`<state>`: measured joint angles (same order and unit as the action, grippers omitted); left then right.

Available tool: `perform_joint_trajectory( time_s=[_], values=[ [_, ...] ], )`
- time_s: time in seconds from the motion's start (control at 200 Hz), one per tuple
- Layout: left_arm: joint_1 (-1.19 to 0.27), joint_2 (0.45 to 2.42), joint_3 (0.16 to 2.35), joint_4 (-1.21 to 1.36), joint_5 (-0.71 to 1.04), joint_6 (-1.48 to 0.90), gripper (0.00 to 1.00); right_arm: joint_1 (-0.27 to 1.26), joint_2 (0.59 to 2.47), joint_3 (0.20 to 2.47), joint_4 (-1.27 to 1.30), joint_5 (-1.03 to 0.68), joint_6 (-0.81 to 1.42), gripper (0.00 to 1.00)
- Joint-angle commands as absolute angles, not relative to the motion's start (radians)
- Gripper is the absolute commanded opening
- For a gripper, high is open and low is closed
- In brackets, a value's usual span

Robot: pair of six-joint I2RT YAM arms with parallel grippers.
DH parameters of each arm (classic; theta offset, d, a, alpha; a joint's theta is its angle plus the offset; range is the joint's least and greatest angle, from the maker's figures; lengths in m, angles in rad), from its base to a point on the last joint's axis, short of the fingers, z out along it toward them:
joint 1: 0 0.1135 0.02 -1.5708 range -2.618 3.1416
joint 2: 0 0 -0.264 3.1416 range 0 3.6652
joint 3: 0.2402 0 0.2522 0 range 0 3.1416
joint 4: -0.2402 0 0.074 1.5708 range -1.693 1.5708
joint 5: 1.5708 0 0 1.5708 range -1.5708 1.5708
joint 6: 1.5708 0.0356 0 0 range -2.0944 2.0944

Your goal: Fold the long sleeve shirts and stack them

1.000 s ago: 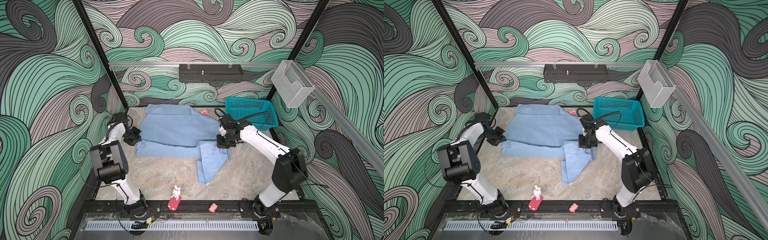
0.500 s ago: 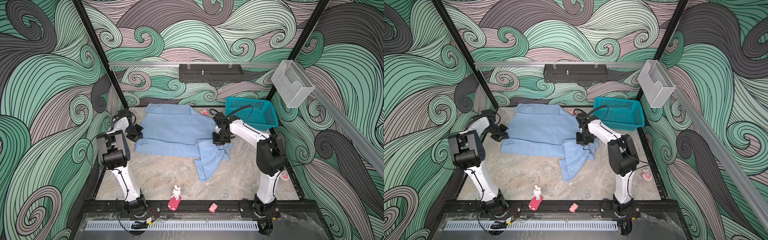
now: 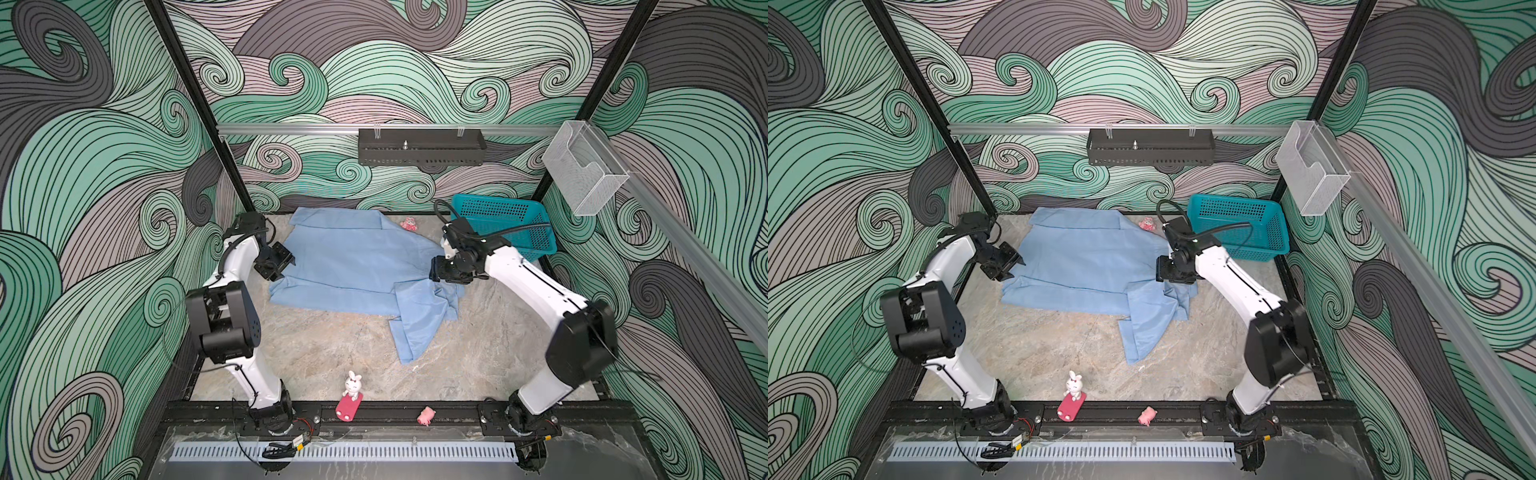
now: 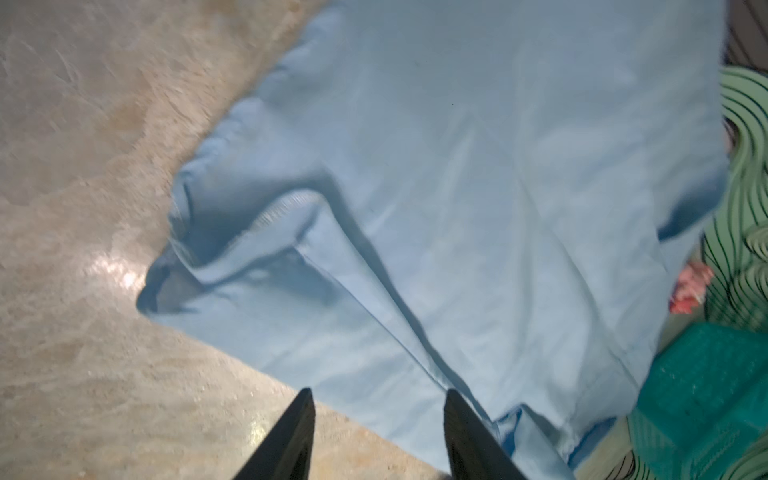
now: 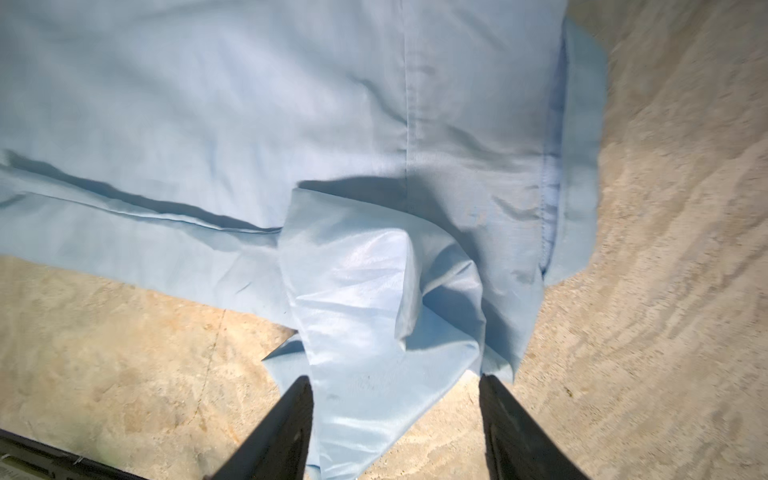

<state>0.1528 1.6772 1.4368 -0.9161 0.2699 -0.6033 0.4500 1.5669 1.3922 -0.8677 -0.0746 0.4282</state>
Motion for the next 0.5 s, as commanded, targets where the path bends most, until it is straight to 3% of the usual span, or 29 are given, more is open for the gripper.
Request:
perform_joint_trajectory(
  time_s=[0.0, 0.125, 0.25, 0.495],
  values=[
    [-0.001, 1.539, 1.342, -0.926, 0.307, -0.495, 0.53, 0.443, 1.471, 1.301, -0.873, -0.029, 0.457, 0.66],
    [-0.234, 1.403, 1.166, -0.801, 0.378, -0.501, 0.55, 0.414, 1.354, 1.204, -0.872, -0.004, 0.466, 0.66],
    [-0.473, 1.351, 1.052, -0.639, 0.335, -0.567, 0.65, 0.376, 1.262, 1.13, -0.873, 0.004, 0.468, 0.66],
    [-0.84, 1.606, 1.191, -0.634, 0.207, -0.573, 0.68, 0.328, 1.151, 1.043, -0.875, 0.003, 0.481, 0.66]
  ],
)
